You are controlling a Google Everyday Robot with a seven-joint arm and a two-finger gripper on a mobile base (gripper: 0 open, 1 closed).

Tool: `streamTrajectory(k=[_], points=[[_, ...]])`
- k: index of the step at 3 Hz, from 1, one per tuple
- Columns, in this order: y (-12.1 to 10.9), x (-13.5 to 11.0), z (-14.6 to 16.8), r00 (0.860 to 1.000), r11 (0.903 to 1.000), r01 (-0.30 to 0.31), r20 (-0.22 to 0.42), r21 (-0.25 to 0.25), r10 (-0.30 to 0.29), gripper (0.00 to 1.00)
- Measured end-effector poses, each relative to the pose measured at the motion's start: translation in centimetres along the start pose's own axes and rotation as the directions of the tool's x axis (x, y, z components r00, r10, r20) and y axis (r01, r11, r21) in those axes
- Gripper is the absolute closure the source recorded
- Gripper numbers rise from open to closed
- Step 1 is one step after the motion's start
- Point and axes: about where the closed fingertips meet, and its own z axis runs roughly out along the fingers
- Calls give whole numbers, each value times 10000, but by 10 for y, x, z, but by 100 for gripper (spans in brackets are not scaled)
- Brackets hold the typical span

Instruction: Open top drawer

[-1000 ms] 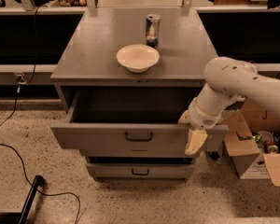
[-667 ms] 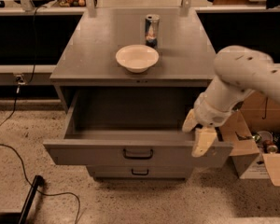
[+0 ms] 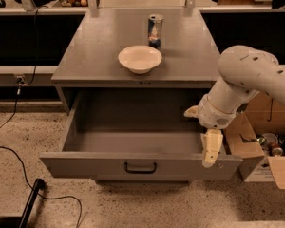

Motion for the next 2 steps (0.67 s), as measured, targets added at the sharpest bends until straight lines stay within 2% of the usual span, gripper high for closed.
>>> streamTrajectory(k=[1,2], points=[[0,0,0,10000,10000,0,-4,-2,0,0],[-9,-4,3,9995,9999,13,-324,-113,-17,0]])
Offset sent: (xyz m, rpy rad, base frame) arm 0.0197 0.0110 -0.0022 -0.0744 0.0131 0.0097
